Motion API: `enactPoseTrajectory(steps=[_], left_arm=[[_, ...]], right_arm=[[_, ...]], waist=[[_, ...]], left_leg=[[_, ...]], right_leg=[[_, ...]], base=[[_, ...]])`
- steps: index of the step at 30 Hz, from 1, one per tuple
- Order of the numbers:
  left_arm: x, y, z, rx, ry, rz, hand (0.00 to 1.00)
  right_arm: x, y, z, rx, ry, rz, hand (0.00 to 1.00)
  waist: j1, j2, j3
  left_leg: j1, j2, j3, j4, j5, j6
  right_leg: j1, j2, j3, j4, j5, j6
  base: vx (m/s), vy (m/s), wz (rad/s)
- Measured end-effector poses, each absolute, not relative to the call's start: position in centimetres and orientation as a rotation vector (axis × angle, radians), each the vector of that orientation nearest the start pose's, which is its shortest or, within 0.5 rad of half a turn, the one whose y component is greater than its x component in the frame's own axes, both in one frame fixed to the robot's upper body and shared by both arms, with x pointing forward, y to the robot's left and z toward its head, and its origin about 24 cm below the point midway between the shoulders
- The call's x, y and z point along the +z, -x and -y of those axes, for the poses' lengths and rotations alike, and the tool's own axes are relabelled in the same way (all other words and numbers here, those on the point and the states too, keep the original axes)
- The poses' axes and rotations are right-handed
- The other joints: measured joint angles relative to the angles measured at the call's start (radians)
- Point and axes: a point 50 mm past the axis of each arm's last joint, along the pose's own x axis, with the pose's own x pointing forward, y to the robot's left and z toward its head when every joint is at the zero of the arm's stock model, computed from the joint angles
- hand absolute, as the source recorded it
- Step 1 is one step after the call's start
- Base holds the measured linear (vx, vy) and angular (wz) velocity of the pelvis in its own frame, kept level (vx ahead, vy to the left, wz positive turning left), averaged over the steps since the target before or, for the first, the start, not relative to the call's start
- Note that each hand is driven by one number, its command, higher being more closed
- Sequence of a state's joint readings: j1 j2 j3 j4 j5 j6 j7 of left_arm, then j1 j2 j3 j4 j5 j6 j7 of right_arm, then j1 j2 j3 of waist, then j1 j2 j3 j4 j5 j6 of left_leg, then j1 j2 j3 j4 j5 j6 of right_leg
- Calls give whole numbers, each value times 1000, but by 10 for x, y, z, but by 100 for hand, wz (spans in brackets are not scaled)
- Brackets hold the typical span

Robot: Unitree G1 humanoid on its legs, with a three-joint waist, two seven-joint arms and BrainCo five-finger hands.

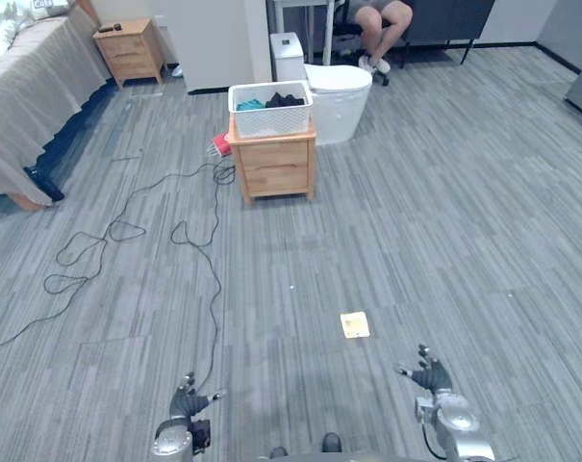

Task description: Pick up the laundry basket with both hands and put the clothes into the washing machine.

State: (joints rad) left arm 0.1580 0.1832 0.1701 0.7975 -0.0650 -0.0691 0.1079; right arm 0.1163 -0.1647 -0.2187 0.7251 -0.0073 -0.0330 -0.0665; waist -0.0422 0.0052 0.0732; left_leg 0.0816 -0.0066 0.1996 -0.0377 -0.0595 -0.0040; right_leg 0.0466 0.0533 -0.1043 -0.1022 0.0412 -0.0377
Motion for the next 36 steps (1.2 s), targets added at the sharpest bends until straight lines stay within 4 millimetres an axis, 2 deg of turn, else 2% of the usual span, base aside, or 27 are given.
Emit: enactPoseTrajectory(steps=[7, 14, 16, 19, 22, 24, 25, 26, 27, 28, 29, 30, 31, 32, 33, 34, 35, 36], left_arm=[[-131, -105, -261, 447, -83, -896, 0], [-131, -98, -265, 472, -75, -904, 0], [-130, -100, -265, 472, -75, -898, 0], [-130, -101, -263, 470, -71, -891, 0], [-128, -105, -261, 469, -62, -873, 0], [-126, -109, -261, 473, -55, -850, 0], [-122, -113, -260, 477, -45, -824, 0], [-121, -114, -259, 476, -39, -816, 0], [-120, -117, -258, 471, -34, -805, 0], [-120, -119, -255, 459, -32, -801, 0], [-120, -120, -255, 447, -43, -803, 0], [-120, -121, -255, 440, -52, -802, 0], [-120, -121, -254, 440, -55, -804, 0], [-120, -123, -253, 439, -63, -800, 0], [-118, -129, -252, 436, -62, -787, 0], [-117, -133, -252, 433, -60, -777, 0], [-114, -142, -250, 429, -51, -752, 0], [-111, -149, -250, 425, -50, -735, 0]], right_arm=[[-119, -127, 267, -459, 78, -823, 0], [-120, -123, 270, -501, 40, -829, 0], [-120, -124, 271, -510, 30, -826, 0], [-119, -124, 272, -535, 10, -819, 0], [-119, -125, 271, -541, -1, -813, 0], [-120, -127, 269, -548, -16, -810, 0], [-119, -130, 267, -551, -15, -807, 0], [-119, -132, 267, -548, -14, -803, 0], [-120, -131, 266, -546, -12, -809, 0], [-119, -135, 262, -524, -8, -803, 0], [-119, -140, 256, -501, -8, -796, 0], [-120, -140, 252, -486, -9, -803, 0], [-120, -139, 251, -481, -8, -805, 0], [-119, -143, 249, -460, 5, -797, 0], [-117, -146, 248, -450, 13, -788, 0], [-116, -148, 249, -444, 19, -781, 0], [-114, -152, 250, -434, 32, -769, 0], [-113, -153, 250, -427, 38, -763, 0]], waist=[[1, -4, 3], [3, -7, 5], [4, -10, 12], [7, -15, 27], [20, -15, 46], [30, -13, 49], [36, -13, 57], [35, -13, 63], [31, -15, 72], [32, -8, 89], [28, -9, 104], [22, -9, 110], [22, -2, 116], [17, -8, 123], [4, 9, 143], [-4, 14, 149], [-18, 3, 163], [-30, 4, 181]], left_leg=[[1, 2, 1, -17, 4, 0], [1, 1, 0, -19, 4, 1], [-3, -1, 0, -14, -2, 2], [-51, 1, 0, 41, -36, 11], [-117, 12, 6, 126, -89, 18], [-159, 23, 24, 174, -126, 23], [-183, 25, 28, 226, -171, 27], [-183, 23, 28, 243, -188, 32], [-177, 20, 26, 264, -220, 45], [-162, 19, 21, 285, -251, 65], [-140, 16, 18, 295, -265, 73], [-114, 15, 18, 296, -281, 67], [-98, 15, 17, 292, -292, 63], [-37, 15, 12, 255, -296, 60], [2, 23, 0, 227, -295, 59], [23, 30, -11, 206, -294, 56], [70, 44, -27, 171, -285, 41], [109, 39, -50, 152, -275, 14]], right_leg=[[-2, 3, 0, 4, -2, 2], [-2, 2, -5, 4, -4, 5], [-2, -1, -7, 4, -15, 21], [-22, -5, -7, 5, -20, 24], [-74, -6, -2, 55, -55, 29], [-130, -5, 5, 123, -96, 37], [-204, -17, 11, 273, -183, 56], [-224, -25, 9, 335, -218, 74], [-256, -39, -2, 434, -247, 85], [-346, -62, -26, 656, -249, 92], [-417, -80, -36, 786, -271, 95], [-461, -90, -42, 841, -297, 84], [-486, -95, -51, 845, -302, 77], [-531, -100, -80, 787, -300, 76], [-547, -94, -100, 706, -287, 73], [-559, -90, -110, 641, -268, 74], [-575, -82, -127, 499, -194, 75], [-580, -78, -121, 359, -106, 78]], base=[[27, 9, 1], [42, 26, 2], [12, 24, 4], [-6, 8, -1], [5, 26, -7], [42, 33, -19], [66, 42, -14], [116, 70, -11], [146, 93, -11], [160, 102, -7], [217, 97, -6], [223, 67, 3], [457, 75, -1], [456, 48, 15], [505, 23, 31], [475, -29, 52], [634, -63, 68], [658, -78, 66]])
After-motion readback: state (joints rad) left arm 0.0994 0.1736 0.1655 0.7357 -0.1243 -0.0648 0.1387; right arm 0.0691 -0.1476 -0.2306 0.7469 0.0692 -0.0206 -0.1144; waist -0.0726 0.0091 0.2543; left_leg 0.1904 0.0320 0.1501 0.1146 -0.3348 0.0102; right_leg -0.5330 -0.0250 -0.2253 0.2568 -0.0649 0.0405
